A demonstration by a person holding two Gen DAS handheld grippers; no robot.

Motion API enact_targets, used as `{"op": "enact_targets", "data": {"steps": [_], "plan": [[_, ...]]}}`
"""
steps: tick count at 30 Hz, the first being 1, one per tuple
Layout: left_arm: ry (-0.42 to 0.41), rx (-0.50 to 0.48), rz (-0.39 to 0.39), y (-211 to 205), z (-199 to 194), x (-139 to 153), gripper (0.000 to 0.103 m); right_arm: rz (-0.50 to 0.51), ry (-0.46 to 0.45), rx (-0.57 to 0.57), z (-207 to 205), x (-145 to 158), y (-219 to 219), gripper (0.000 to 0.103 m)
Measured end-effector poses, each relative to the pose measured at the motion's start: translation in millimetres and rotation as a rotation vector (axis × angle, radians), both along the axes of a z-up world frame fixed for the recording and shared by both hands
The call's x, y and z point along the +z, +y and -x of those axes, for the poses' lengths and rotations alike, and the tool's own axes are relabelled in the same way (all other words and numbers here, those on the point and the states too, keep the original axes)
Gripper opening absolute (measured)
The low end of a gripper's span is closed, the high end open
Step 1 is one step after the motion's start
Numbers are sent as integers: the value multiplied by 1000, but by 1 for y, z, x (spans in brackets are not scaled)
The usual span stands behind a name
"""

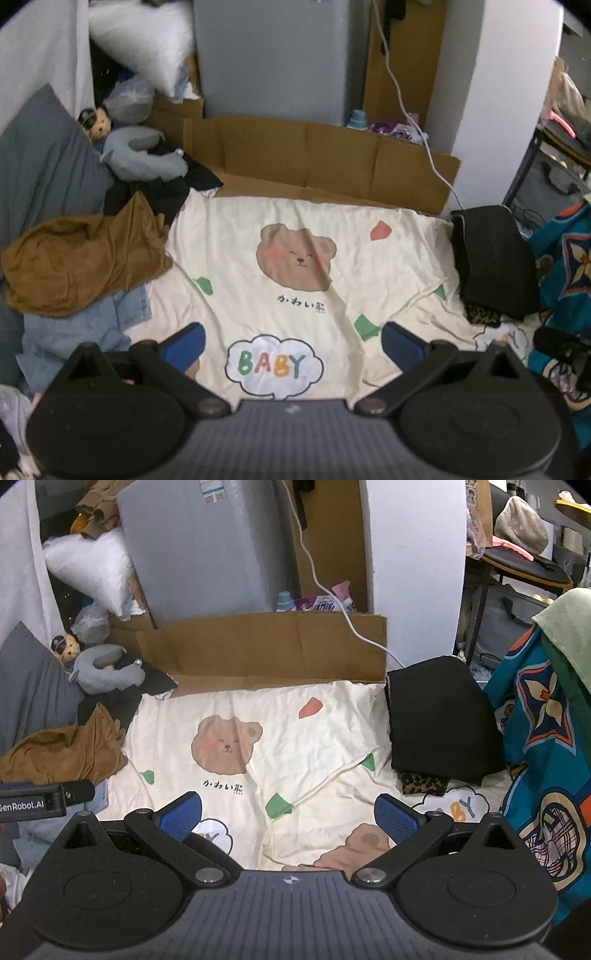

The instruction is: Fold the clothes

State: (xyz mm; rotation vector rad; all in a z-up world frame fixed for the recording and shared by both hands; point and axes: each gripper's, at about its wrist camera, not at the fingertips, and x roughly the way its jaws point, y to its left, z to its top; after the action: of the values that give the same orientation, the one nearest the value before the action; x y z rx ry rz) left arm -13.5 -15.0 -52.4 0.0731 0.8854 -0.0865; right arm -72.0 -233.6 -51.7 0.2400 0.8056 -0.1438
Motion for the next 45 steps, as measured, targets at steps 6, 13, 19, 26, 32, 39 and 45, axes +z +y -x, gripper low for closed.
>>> {"op": "enact_targets", "data": {"steps": [6, 13, 19, 26, 32, 39, 45], "plan": [[-48, -45, -48, -14, 7, 5, 102, 4, 19, 9, -1, -3, 1, 103], [-45, -29, -29, -10, 4, 5, 103, 13, 29, 15, -1, -6, 4, 102], [-36, -18, -11, -6, 2, 4, 103, 16, 38, 14, -2, -7, 3, 103], [-37, -5, -11, -3, 4, 4, 103, 58, 34, 26, -1, -7, 8, 102], [-30, -7, -9, -3, 2, 3, 103, 50, 39, 27, -2, -7, 6, 103], [-30, -2, -16, -5, 3, 2, 103, 73, 34, 32, -2, -7, 9, 102], [-26, -8, -17, -1, -2, 2, 103, 71, 37, 32, -1, -7, 8, 102]]}}
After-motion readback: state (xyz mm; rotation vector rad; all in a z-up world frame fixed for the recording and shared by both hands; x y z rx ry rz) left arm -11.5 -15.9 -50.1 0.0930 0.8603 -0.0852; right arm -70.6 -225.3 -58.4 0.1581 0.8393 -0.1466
